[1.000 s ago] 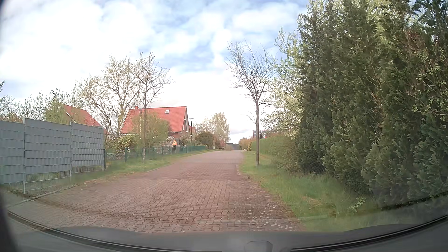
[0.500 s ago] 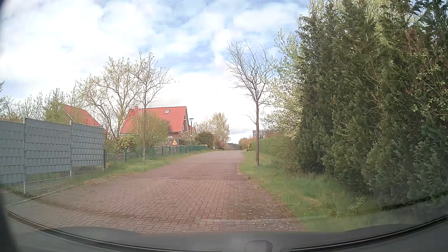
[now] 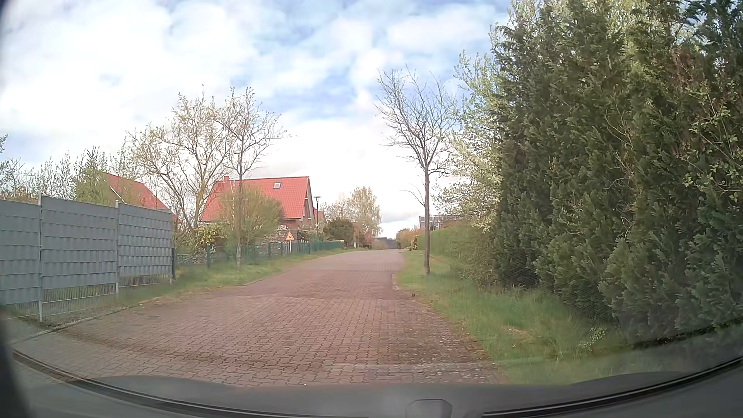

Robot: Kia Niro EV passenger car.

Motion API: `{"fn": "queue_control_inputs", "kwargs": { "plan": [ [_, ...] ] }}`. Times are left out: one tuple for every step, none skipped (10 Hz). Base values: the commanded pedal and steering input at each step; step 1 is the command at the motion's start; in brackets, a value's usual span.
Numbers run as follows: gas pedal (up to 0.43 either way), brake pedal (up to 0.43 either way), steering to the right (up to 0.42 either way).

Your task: Follow the waypoints while adhering to traffic rules and regulations

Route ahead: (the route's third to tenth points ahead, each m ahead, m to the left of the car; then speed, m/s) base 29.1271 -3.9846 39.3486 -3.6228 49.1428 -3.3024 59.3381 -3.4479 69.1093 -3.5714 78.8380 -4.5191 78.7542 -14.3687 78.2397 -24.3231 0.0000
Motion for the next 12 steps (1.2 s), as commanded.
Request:
{"fn": "queue_control_inputs", "kwargs": {
  "plan": [
    [0.000,0.244,-0.006],
    [0.000,0.244,-0.006],
    [0.000,0.238,-0.006],
    [0.000,0.244,-0.006],
    [0.000,0.238,-0.006],
    [0.000,0.238,-0.006],
    [0.000,0.238,-0.006],
    [0.000,0.244,-0.006],
    [0.000,0.244,-0.006],
    [0.000,0.238,-0.006],
    [0.000,0.244,-0.006],
    [0.000,0.238,-0.006]
  ]
}}
